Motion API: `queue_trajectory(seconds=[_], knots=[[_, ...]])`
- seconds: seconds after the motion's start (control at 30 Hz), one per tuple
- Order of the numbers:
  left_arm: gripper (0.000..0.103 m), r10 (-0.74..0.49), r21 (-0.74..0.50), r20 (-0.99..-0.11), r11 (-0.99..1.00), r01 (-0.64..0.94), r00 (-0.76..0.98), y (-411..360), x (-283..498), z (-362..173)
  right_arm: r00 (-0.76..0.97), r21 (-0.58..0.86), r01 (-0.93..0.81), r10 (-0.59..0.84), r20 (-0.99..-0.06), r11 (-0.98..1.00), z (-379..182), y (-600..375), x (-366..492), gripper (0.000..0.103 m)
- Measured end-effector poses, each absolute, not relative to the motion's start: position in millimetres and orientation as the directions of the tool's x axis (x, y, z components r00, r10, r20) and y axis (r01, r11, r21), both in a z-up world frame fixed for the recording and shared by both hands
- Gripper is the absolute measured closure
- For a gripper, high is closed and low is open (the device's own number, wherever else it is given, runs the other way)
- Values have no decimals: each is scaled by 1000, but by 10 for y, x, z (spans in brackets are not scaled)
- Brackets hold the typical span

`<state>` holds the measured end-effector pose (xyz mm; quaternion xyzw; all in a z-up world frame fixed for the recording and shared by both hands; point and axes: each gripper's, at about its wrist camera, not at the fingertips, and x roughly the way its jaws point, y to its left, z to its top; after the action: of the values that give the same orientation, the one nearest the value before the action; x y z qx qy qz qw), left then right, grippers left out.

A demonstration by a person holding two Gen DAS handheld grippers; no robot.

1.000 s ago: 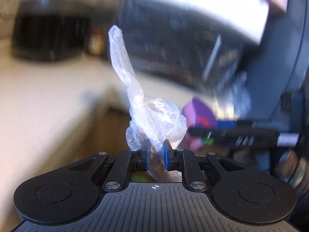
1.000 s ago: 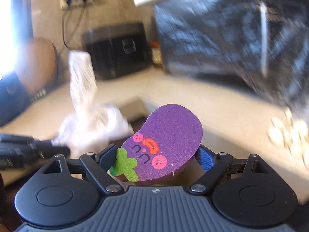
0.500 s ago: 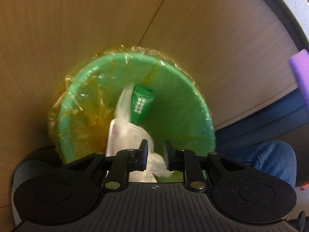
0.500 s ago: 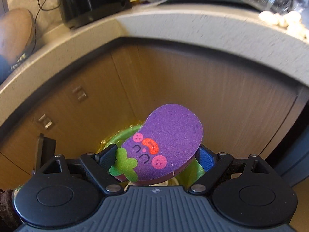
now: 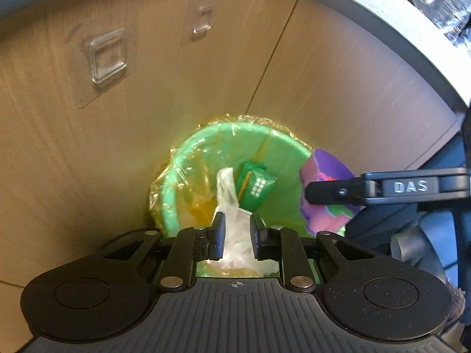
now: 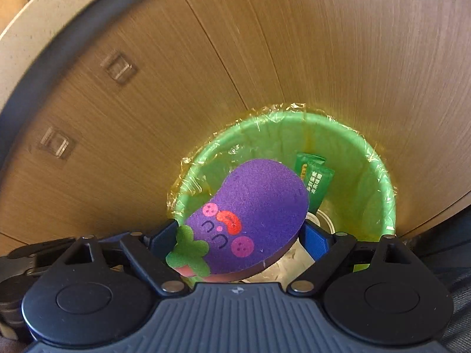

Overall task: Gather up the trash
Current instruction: 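Open the left tool to drop the bag while the right tool releases the sponge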

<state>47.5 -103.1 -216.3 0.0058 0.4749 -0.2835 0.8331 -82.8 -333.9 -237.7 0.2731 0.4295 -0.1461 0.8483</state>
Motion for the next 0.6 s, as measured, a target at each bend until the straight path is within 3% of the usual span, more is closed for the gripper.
queue_trajectory(seconds=[0.27,0.37,0.6], knots=[[82,-457,-237,-787,844,480,415,-1024,389,-2132,540,303,481,-5,-842,822,-2572,-3329,-721,13],[82,-460,-236,-778,845,480,427,-1004,348,-2086,537,380,484,75,-840,788,-2696,-3399,-636,11],[82,-476,-264,-765,846,463,434,-928,291,-2097,455,358,590,68,-888,724,-3127,-3592,-455,8]])
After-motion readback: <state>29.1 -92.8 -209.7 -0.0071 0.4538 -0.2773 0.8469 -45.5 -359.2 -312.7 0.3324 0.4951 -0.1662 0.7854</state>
